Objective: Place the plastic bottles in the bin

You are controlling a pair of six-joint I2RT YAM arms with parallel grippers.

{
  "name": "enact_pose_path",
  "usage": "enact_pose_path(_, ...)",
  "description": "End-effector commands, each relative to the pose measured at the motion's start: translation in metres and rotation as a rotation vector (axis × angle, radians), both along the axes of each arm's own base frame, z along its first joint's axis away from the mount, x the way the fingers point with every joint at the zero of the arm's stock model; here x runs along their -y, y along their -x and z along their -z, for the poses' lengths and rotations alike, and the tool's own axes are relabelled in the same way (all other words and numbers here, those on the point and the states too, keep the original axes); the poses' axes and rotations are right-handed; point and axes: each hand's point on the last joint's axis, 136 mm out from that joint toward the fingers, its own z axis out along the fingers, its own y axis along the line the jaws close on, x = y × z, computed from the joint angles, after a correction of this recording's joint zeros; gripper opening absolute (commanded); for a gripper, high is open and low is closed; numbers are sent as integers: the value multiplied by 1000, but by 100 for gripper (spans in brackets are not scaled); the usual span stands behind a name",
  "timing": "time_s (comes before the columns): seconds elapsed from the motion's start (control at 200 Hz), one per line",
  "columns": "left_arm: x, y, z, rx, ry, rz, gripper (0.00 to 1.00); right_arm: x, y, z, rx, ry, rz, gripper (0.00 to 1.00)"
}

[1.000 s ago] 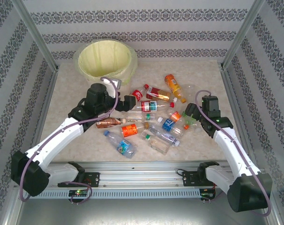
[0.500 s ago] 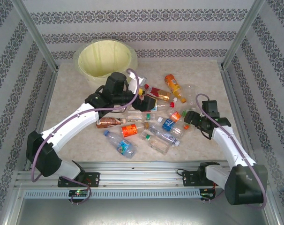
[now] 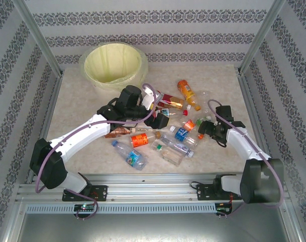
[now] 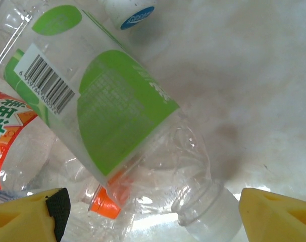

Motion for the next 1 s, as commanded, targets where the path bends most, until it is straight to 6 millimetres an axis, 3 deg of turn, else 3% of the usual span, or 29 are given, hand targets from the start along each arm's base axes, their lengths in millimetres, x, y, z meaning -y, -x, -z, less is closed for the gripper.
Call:
enact_pose_path(0.0,2,5,-11,56,12,10,100,3,-14,-5,13,17,-21,87)
enact_pose_path(0.2,0,2,-9,62,-7,-5,100,-4,-17,2,-19,-22,-32,88)
enact_pose_path(0.43,-1,1,-6,60,-15,-10,100,-15,-6,4,-33,-68,-34,87)
enact_pose_path(0.664,0,0,-4,56,-20,-8,100,-30,4,8,-58,-80,-72,77)
enact_pose_path(0.999,0,-1,-1,53,-27,-10,100,-28,17,14,-114,16,-117,65)
